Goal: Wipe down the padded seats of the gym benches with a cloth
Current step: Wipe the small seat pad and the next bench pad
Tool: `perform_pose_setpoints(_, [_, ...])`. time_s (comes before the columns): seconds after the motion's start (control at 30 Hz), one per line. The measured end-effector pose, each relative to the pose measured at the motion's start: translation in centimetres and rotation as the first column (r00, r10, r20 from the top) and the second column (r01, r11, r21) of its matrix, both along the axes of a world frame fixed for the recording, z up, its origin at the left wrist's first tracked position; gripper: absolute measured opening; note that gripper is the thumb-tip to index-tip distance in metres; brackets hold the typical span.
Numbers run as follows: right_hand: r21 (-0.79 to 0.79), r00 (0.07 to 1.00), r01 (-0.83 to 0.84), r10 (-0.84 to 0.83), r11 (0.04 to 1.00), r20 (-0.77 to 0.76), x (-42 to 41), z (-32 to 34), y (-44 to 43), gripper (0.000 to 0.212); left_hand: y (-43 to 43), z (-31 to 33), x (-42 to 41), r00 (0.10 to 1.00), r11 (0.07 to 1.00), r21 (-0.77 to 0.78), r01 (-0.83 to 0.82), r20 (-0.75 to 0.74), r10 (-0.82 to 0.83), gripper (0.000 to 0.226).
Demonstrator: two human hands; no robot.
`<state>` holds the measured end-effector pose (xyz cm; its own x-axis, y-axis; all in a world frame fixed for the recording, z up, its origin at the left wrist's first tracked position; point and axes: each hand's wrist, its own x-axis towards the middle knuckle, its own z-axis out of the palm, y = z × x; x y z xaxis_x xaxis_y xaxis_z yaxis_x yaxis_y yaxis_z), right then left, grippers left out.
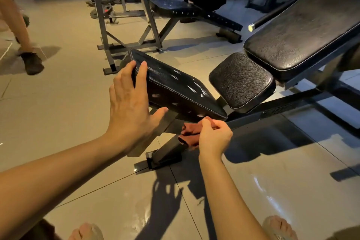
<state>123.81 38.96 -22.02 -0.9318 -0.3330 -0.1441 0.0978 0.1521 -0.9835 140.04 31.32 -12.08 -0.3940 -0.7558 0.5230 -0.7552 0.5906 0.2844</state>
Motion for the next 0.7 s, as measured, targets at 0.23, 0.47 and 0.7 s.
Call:
perform_pose_setpoints(0.23, [0.006,0.995,0.096,-0.096,0.995,0.019,-2.1,-0.8,0.8,0.010,0.0,0.1,0.4,0.997,0.996,-0.082,0.046,0.059,-0.041,0.112])
perform_pose_setpoints(0.47, [-0.017,0.998,0.049,-0.050,0.999,-0.042,-1.8,0.3,0.9,0.005,-1.0,0.0,0.1,0.910,0.898,-0.338,0.280,0.392,-0.136,0.077])
perform_pose_setpoints(0.7, [-0.051,0.979,-0.117,0.107,0.992,-0.176,1.8,1.8,0.1,0.007,-1.5,0.9,-0.3,0.903,0.876,-0.369,0.309,0.403,-0.149,0.064])
